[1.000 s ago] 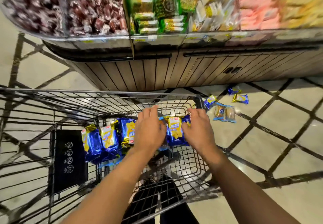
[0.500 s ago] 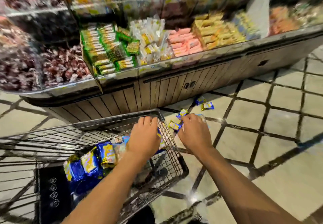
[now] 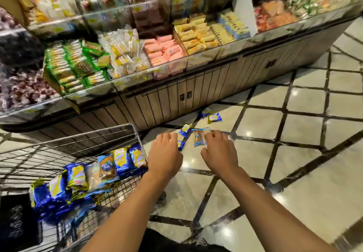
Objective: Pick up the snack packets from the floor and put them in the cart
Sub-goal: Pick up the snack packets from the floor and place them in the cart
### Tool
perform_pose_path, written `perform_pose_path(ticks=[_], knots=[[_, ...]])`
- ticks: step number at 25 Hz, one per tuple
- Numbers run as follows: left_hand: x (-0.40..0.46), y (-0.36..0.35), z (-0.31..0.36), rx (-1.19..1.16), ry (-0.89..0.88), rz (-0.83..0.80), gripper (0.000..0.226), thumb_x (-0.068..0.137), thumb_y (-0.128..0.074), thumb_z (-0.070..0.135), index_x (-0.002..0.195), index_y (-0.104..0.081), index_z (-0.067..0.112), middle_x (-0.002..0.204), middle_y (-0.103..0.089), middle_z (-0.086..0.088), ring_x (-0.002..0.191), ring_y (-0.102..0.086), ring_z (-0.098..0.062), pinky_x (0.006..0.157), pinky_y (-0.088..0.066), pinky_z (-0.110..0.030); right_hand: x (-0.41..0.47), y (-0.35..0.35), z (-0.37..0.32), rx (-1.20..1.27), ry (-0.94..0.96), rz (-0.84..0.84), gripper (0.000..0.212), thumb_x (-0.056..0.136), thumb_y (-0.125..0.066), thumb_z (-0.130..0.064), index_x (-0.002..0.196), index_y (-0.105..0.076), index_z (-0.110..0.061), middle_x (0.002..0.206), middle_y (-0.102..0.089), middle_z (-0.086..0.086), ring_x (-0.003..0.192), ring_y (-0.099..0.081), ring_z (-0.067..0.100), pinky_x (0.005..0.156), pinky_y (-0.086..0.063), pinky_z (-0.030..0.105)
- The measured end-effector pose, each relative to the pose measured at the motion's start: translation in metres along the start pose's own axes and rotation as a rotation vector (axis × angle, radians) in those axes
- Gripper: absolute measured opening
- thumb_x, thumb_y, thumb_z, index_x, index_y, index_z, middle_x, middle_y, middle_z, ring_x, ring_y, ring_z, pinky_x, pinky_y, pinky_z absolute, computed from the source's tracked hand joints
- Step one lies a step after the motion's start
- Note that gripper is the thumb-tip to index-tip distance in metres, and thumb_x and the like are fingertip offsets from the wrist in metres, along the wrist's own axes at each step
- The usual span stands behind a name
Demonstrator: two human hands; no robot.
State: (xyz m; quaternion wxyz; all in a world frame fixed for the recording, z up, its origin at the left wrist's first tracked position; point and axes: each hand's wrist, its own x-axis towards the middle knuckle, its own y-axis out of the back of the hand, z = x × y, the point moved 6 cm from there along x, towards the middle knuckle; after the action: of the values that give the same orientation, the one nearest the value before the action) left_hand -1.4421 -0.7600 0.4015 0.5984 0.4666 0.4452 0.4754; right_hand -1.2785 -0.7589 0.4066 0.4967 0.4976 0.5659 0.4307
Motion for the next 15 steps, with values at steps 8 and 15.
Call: perform_pose_path(ticks=[8, 15], knots=[[0.036, -0.023, 0.109, 0.022, -0.102, -0.036, 0.051, 0.081, -0.056, 0.024, 0.130, -0.050, 0.014, 0.130, -0.052, -0.008, 0.116, -0.047, -0.030, 0.090, -0.048, -0.041, 0.010, 0.024, 0.110, 0.073, -0.119, 0.062, 0.043, 0.089, -0.054, -0.035, 0.129, -0.052, -0.020, 0.128, -0.048, 0.005, 0.117, -0.045, 0.026, 0.092, -0.046, 0.039], [0.122, -0.043, 0.110, 0.023, -0.021, -0.061, 0.057, 0.084, -0.059, 0.029, 0.139, -0.046, 0.019, 0.133, -0.051, -0.005, 0.117, -0.048, -0.028, 0.088, -0.046, -0.038, 0.089, 0.018, 0.158, 0.033, -0.054, 0.004, 0.045, 0.090, -0.050, -0.036, 0.133, -0.049, -0.021, 0.129, -0.047, 0.004, 0.120, -0.043, 0.025, 0.096, -0.041, 0.037]])
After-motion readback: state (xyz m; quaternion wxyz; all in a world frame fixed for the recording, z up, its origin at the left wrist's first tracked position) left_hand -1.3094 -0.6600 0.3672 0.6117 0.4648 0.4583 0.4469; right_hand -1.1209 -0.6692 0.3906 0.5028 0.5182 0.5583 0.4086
